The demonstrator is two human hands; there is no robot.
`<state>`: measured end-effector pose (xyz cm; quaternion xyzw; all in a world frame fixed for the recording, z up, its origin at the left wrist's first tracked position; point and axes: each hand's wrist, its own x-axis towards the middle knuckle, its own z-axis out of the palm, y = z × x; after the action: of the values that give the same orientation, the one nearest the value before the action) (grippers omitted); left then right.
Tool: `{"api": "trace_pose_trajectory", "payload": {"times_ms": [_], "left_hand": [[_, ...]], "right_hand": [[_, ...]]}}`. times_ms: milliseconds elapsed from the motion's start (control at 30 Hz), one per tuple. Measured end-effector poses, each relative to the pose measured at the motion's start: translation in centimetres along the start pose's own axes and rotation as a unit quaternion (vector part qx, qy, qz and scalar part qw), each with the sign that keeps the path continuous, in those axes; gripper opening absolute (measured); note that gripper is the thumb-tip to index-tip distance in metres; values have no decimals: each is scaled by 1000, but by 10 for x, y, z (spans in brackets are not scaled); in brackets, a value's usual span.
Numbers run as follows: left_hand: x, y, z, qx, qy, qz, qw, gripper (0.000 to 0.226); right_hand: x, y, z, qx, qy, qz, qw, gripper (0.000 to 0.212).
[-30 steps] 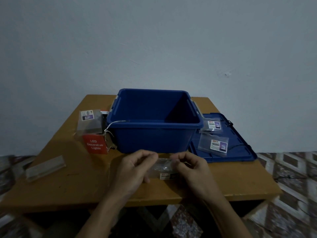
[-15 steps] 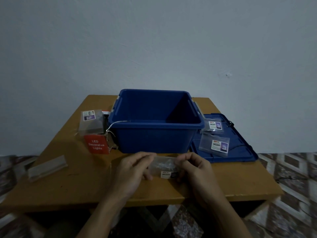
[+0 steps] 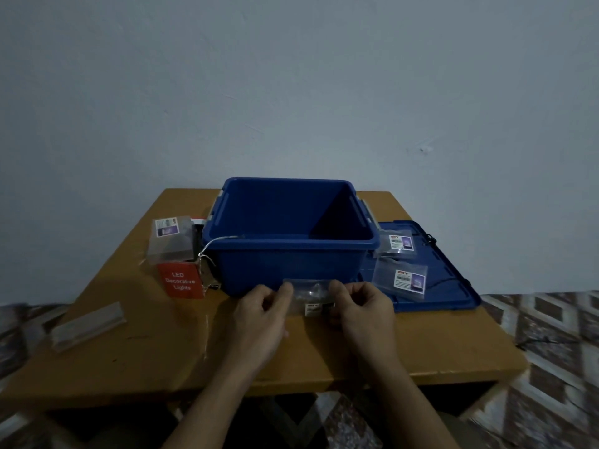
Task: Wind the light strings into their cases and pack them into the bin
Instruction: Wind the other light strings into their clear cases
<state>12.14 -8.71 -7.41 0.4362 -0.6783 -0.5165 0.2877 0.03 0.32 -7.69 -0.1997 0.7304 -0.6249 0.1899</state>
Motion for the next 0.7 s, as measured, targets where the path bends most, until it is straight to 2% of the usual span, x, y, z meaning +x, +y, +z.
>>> {"api": "trace_pose_trajectory", "payload": {"times_ms": [267, 433, 533, 700], "left_hand": [[4, 1, 0, -6, 10, -20, 1000, 36], [-2, 4, -10, 0, -11, -13, 1000, 34], [-15, 13, -22, 25, -31, 33, 999, 29], [-31, 42, -55, 33, 15, 138, 990, 23]], "right_hand": [[-4, -2, 2, -7, 17, -2, 1000, 34], [-8, -2, -1, 23, 29, 2, 999, 18], [-17, -11, -6, -22, 50, -68, 996, 8], [-29, -37, -2, -90, 40, -263, 960, 16]]}}
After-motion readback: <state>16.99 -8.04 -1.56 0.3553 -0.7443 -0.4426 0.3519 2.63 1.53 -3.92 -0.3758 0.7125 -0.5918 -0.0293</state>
